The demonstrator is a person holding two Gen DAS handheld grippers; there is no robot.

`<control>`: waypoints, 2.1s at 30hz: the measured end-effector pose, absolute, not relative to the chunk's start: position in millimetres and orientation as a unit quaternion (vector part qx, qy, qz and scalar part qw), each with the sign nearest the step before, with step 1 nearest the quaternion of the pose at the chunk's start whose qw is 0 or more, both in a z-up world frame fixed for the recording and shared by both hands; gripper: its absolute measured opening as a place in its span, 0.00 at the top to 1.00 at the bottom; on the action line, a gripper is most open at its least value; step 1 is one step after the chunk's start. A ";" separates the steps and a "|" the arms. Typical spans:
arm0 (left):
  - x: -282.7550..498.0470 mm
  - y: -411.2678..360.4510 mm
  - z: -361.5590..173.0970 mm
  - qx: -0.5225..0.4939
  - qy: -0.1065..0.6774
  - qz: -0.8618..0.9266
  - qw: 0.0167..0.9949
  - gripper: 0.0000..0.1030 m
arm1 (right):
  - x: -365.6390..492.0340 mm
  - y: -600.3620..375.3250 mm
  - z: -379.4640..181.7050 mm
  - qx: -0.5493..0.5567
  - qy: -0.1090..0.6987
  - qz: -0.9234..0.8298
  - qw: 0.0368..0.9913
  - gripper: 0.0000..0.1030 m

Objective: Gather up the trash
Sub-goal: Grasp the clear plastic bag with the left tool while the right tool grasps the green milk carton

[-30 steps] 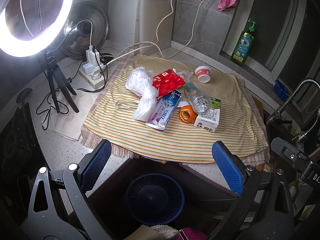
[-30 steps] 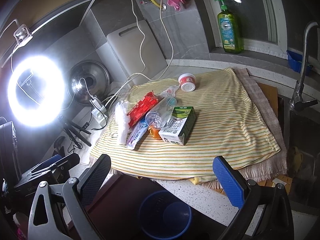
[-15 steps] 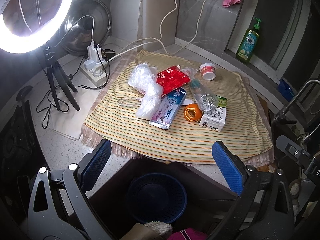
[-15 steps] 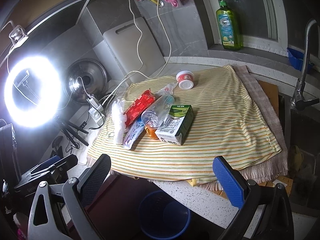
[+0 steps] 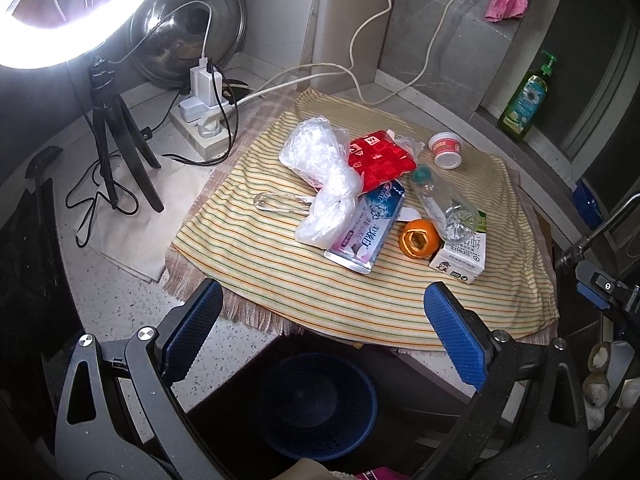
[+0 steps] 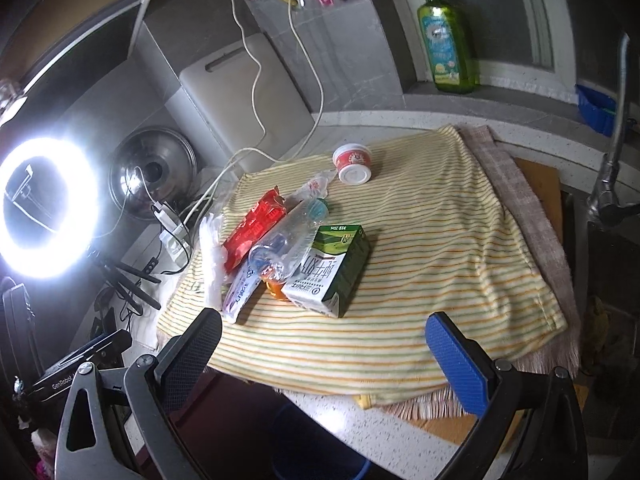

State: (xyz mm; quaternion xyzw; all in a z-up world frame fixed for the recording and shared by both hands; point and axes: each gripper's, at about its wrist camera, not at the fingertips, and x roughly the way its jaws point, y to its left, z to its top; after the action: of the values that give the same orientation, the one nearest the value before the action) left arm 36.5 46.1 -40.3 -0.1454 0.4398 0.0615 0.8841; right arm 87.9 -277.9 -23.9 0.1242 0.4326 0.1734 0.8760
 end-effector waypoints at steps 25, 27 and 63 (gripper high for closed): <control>138.4 74.6 -89.4 -0.204 0.500 0.024 0.841 0.24 | 231.5 -247.8 -61.1 0.149 0.517 0.215 0.815 0.13; 142.9 73.8 -89.6 -0.205 0.502 0.020 0.840 0.24 | 239.6 -243.7 -65.8 0.156 0.525 0.219 0.808 0.13; 203.6 70.5 -127.1 -0.214 0.531 0.001 0.820 0.41 | 253.9 -243.5 -159.5 0.258 0.608 0.167 0.732 0.31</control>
State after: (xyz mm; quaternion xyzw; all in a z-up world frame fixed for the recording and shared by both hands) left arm 203.6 70.5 -127.1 -0.2139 0.5311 0.0013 0.8198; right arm 253.9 -243.5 -159.5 0.2584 0.6083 0.1670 0.7316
